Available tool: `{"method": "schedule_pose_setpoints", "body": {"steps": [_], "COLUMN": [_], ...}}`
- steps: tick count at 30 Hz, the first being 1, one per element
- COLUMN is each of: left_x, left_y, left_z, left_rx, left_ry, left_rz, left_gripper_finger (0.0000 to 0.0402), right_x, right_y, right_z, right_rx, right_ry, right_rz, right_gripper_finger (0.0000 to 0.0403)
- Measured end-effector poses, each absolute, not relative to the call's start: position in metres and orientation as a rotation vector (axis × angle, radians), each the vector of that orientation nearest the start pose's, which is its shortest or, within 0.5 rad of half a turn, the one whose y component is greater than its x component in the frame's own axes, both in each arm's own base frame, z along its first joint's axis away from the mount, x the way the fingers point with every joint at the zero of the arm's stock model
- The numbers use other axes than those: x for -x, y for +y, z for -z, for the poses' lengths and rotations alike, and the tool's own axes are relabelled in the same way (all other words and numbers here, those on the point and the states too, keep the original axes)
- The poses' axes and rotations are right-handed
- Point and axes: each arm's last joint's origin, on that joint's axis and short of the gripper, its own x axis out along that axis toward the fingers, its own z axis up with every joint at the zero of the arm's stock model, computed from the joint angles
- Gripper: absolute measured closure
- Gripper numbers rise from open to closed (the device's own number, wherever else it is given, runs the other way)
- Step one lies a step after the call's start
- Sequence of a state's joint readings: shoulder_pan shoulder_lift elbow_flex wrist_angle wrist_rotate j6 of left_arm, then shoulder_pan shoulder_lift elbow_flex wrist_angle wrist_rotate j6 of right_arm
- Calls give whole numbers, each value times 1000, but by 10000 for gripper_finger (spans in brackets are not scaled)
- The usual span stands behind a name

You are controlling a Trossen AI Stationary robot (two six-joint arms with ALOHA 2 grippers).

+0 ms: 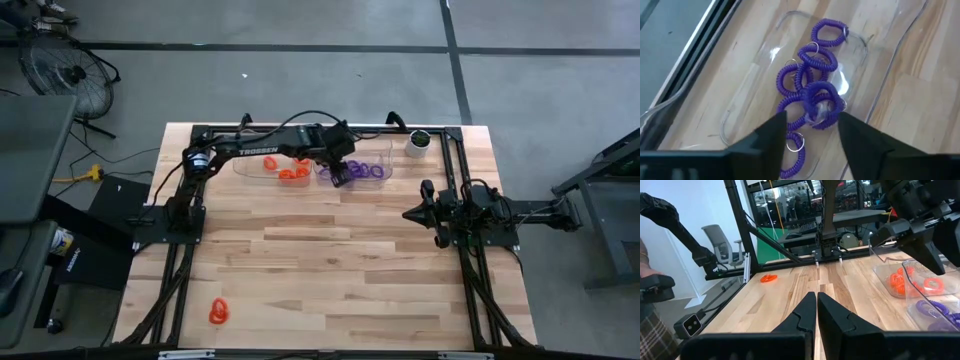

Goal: Sort spring keychains
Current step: Put the orange spring keychain into the left transparent bin

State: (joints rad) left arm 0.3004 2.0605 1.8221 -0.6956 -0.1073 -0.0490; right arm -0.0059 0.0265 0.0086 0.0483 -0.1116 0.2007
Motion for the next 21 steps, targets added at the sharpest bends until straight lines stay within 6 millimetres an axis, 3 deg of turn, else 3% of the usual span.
{"method": "schedule_pose_setpoints", "body": {"steps": [4,7,21], "left_x": [-431,-425,-379], "left_y": [137,135,124], "left_z": [-258,-258,-281], "left_rx": [135,141,281], "left_ry": [949,1000,1229], "left_rz": [-406,-421,-622], "left_gripper_finger": [181,169,236], "right_x": [-99,-99,-99], "right_y": [3,3,3], "right_z": [-169,-169,-169], "right_rx": [-199,-199,-199], "right_ry": [-20,-20,-20], "right_rz": [-109,-109,-109], "right_gripper_finger": [391,391,391]}}
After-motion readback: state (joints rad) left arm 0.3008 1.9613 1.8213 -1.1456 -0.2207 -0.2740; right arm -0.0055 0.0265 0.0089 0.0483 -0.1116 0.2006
